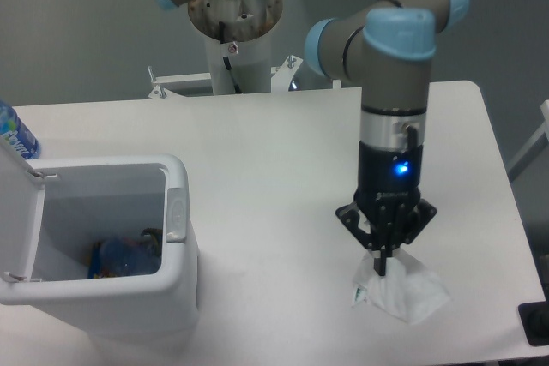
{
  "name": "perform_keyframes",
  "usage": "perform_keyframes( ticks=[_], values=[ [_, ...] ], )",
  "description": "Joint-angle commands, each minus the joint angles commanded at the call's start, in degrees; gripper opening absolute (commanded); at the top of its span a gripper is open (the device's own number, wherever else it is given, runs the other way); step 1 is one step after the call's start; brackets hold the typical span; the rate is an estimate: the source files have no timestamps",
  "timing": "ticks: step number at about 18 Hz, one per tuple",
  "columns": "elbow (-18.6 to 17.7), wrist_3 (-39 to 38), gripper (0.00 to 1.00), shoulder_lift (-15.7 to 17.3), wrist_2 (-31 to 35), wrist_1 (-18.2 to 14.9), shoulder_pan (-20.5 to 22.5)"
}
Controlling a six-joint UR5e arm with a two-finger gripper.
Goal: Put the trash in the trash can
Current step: 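Carry the held tissue over the trash bin, then open the gripper to release the tissue into the bin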
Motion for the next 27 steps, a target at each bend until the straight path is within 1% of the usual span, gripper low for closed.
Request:
perform_keyframes(
  ticks=[3,5,8,10,11,13,14,15,18,19,20,21,22,23,25,27],
  values=[
    [-0.17,-2.56,0.00,2.72,0.09,0.00,-3.25],
    [-0.61,-3.88,0.00,5.27,0.00,-0.09,-5.44],
    [-1.31,-4.15,0.00,8.43,0.35,-0.26,-10.27],
    [-3.59,-4.15,0.00,11.16,0.44,-0.35,-14.40],
    [-5.69,-4.15,0.00,12.56,0.70,-0.35,-16.94],
    [-9.74,-4.14,0.00,14.76,0.79,-0.18,-19.94],
    [-10.97,-4.06,0.00,15.03,0.96,-0.35,-22.22],
    [-11.77,-3.80,0.00,14.69,0.97,-0.27,-23.55],
    [-12.04,-3.88,0.00,13.37,0.70,-0.27,-25.05],
    [-11.95,-3.88,0.08,13.19,0.62,-0.26,-25.66],
    [-11.95,-3.45,0.23,13.02,0.61,-0.26,-26.11],
    [-12.13,-3.36,0.40,13.02,0.61,-0.26,-26.11],
    [-12.04,-3.27,0.69,13.10,0.61,-0.26,-26.11],
    [-11.69,-3.27,0.76,13.19,0.61,-0.26,-26.11],
    [-10.47,-3.27,1.00,13.02,0.79,-0.18,-26.11],
    [-9.41,-3.35,1.00,12.93,0.97,-0.26,-26.11]
  ],
)
